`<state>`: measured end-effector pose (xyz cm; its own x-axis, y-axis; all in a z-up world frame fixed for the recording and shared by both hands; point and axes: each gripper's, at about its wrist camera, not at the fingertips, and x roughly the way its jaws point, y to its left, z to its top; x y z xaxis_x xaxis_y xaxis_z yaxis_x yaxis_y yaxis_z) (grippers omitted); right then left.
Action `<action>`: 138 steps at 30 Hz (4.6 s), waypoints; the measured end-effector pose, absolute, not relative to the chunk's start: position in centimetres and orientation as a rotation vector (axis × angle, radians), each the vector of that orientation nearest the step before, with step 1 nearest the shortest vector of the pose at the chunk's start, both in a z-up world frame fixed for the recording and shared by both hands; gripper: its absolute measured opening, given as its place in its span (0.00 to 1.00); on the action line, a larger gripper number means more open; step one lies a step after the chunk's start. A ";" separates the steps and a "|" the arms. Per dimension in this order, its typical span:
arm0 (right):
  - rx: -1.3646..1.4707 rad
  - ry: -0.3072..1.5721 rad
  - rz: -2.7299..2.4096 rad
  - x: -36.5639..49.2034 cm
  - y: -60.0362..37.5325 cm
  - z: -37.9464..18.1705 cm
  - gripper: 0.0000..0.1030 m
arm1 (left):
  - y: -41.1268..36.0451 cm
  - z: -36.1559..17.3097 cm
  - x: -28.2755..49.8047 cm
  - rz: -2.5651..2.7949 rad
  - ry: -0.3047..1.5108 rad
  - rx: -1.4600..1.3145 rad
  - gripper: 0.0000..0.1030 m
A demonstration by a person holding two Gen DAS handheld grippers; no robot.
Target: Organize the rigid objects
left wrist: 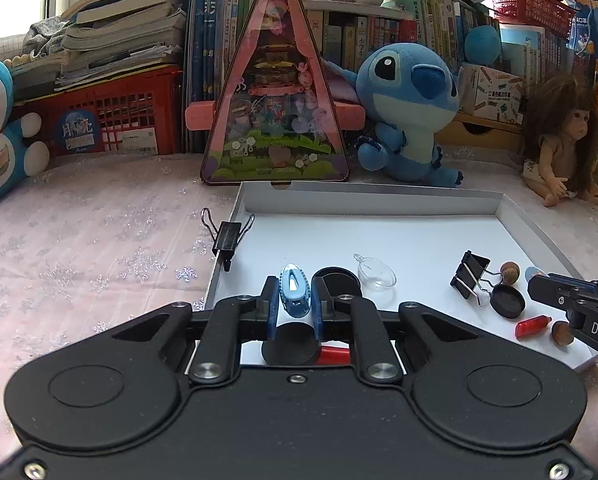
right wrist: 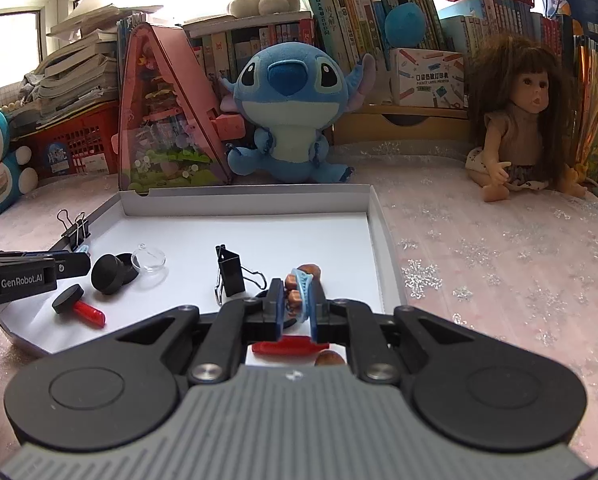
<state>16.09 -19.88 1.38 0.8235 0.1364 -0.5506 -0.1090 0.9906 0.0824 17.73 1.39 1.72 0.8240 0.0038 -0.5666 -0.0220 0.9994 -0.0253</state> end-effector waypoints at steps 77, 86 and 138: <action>0.000 0.567 0.115 8.9 -18.6 2.7 0.86 | -0.7 1.8 7.1 -0.088 0.572 0.007 0.63; 0.001 0.602 0.098 8.0 -18.9 2.4 0.87 | -0.3 1.2 6.9 -0.075 0.595 0.003 0.63; -0.012 0.739 0.091 13.7 -18.3 -0.3 1.00 | 0.3 -1.1 13.3 0.046 0.708 0.005 1.00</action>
<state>13.70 -18.30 -0.32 0.7355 0.0787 -0.6729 -0.0869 0.9960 0.0215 13.29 0.31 -1.10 0.7590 0.0443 -0.6496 -0.0406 0.9990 0.0206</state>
